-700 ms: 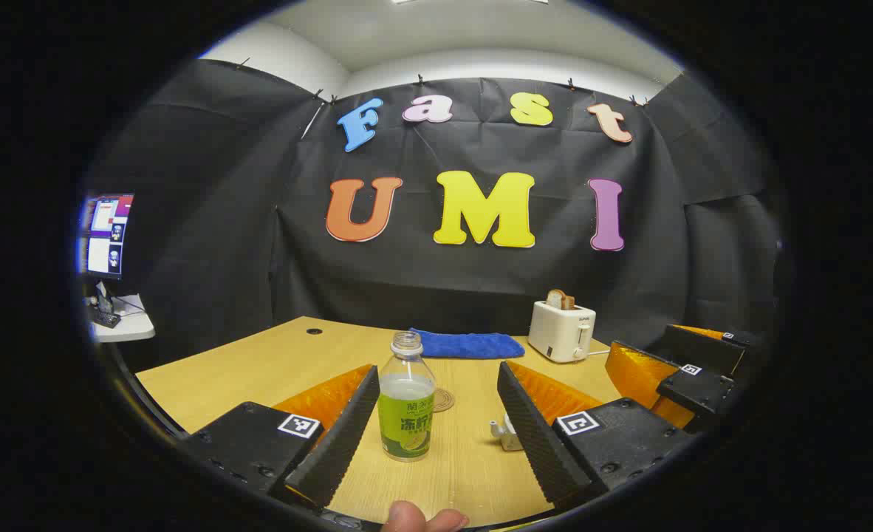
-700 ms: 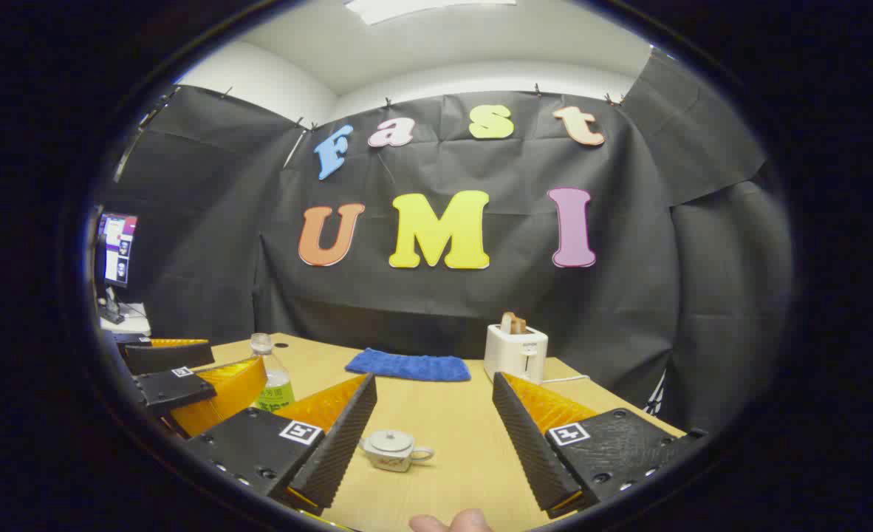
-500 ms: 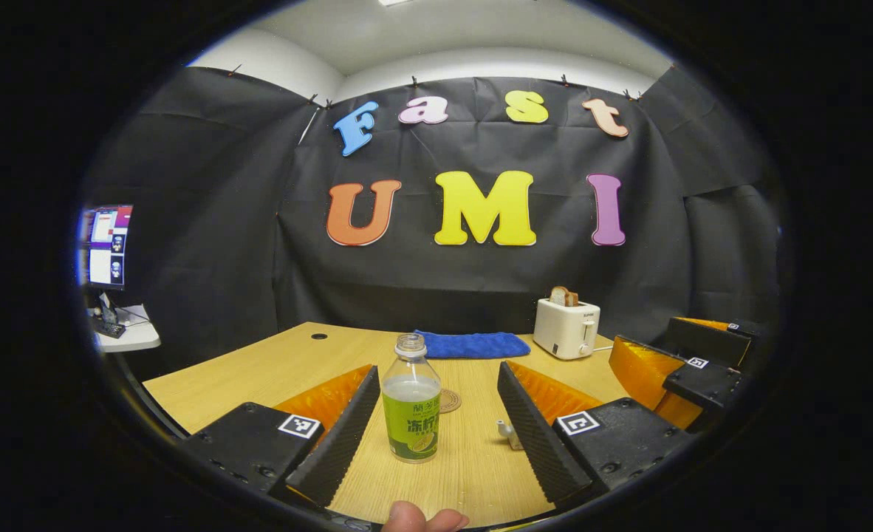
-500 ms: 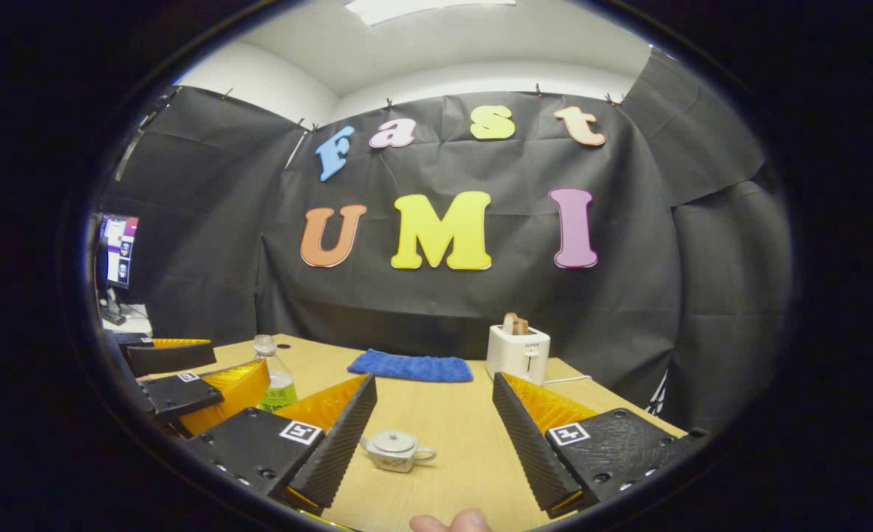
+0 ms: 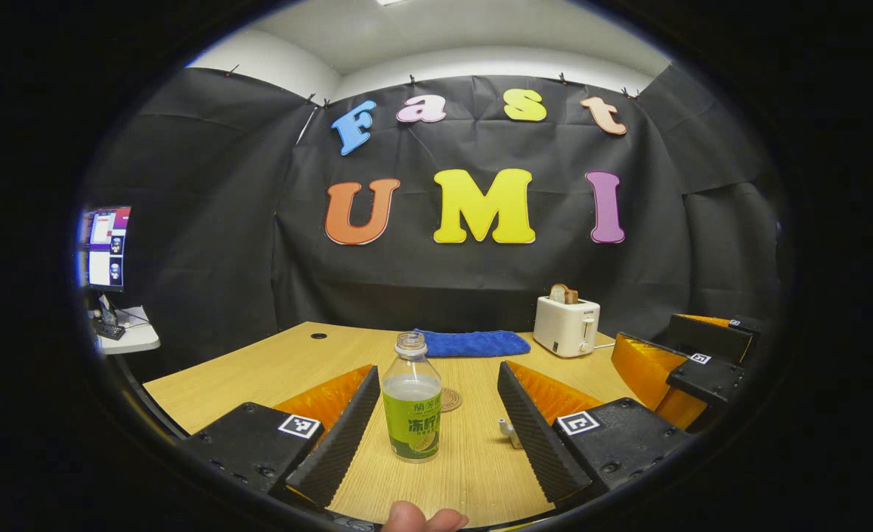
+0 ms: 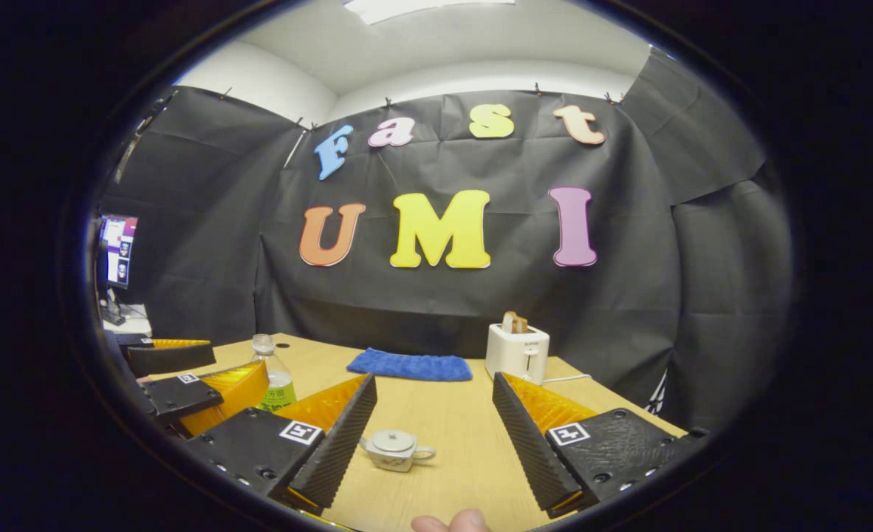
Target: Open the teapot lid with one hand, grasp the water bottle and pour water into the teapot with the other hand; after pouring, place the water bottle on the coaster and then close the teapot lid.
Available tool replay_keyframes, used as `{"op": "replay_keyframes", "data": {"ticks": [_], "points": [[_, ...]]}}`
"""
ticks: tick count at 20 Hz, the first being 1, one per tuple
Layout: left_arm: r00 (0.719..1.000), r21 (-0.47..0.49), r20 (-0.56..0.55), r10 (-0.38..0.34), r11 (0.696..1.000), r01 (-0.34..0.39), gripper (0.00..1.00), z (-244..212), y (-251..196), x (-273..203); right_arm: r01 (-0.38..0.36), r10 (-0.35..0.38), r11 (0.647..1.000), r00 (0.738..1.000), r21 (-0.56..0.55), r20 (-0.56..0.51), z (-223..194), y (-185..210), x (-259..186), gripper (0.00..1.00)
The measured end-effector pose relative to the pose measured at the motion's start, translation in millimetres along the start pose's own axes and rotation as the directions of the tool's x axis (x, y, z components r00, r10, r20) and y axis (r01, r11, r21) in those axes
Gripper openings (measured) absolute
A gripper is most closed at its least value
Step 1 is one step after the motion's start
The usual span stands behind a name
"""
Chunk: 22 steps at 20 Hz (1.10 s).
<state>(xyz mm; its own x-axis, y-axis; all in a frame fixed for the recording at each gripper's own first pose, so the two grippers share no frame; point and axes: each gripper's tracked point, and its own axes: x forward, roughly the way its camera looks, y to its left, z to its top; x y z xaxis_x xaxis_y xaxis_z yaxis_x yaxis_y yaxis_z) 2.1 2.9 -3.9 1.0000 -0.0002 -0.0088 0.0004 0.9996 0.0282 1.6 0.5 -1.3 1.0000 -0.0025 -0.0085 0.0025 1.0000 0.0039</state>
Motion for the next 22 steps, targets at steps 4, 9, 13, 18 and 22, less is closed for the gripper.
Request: {"op": "replay_keyframes", "data": {"ticks": [4,9,13,18,22], "points": [[1.0,0.003,-0.003,0.005,1.0,-0.005,1.0,0,2,1,-0.002,0.002,1.0,1.0,-0.001,-0.017,-9,1,3,0.97],[1.0,0.005,-0.001,0.015,1.0,-0.015,1.0,1,5,0,-0.007,0.008,1.0,0.999,0.002,-0.032,-19,4,11,0.95],[1.0,0.003,-0.002,0.017,1.0,-0.017,1.0,2,7,1,-0.026,0.025,1.0,0.998,-0.015,-0.056,-40,10,24,0.95],[1.0,-0.005,-0.008,0.026,1.0,-0.026,1.0,1,14,1,-0.052,0.052,0.999,0.994,0.003,-0.094,-62,23,45,0.95],[0.999,0.003,-0.016,0.048,0.999,-0.048,1.0,0,23,3,-0.066,0.069,0.998,0.987,0.022,-0.143,-87,32,71,0.96]]}}
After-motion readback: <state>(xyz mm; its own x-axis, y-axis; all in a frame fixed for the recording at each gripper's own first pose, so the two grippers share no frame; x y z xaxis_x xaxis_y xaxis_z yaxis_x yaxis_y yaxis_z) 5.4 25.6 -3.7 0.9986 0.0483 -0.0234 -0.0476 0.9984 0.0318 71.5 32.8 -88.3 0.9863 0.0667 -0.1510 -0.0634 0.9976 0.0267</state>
